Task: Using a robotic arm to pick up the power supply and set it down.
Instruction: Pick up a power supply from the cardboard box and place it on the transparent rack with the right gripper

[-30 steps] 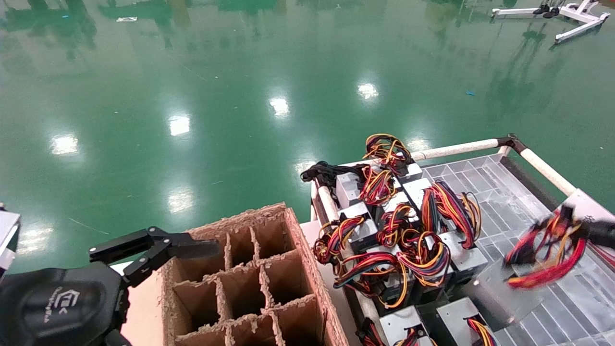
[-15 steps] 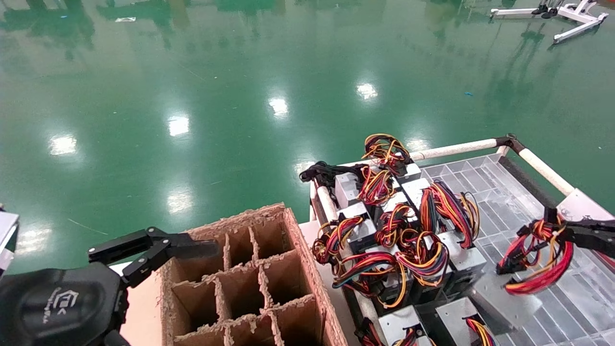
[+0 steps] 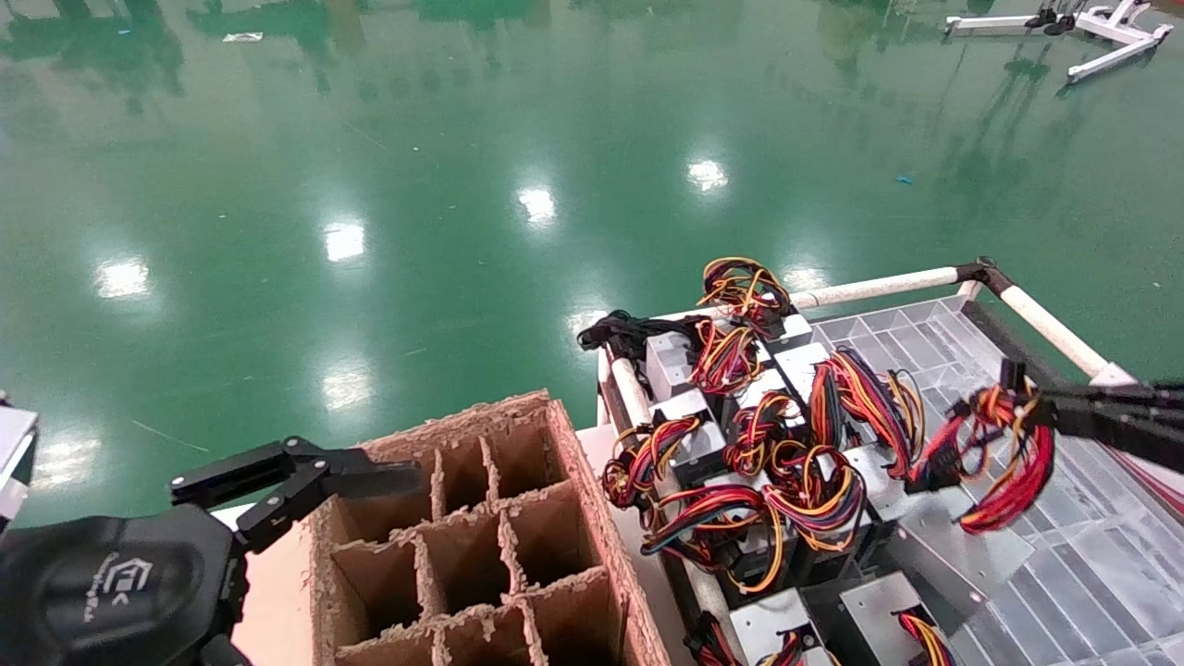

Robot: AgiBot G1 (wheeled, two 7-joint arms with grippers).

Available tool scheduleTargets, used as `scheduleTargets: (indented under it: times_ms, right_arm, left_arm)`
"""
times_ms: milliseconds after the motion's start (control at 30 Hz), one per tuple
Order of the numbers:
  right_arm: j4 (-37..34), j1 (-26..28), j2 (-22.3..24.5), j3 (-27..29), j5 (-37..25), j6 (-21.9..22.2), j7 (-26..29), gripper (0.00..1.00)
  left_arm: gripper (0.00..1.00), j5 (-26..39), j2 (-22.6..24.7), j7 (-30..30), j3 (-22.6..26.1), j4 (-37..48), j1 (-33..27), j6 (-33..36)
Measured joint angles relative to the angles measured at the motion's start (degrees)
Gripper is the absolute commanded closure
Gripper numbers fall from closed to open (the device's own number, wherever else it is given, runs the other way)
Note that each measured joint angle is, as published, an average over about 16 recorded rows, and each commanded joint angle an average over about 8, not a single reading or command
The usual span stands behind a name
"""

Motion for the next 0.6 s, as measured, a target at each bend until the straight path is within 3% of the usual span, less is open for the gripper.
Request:
scheduleTargets:
  times_ms: [300,600]
  right_arm:
    - [0.32,-1.22,0.56,-0.20,1.17,-0.21,1.56,1.00]
    - [-0.88,-7.66,3.16,0.18,6.27,0.64,0.86,1.00]
  left_arm:
    - [0.00,0.00,0.00,0.00,0.00,0.00,0.00,0.00]
    - [0.00,-0.01,0.00,0.00,0.01,0.00,0.00,0.00]
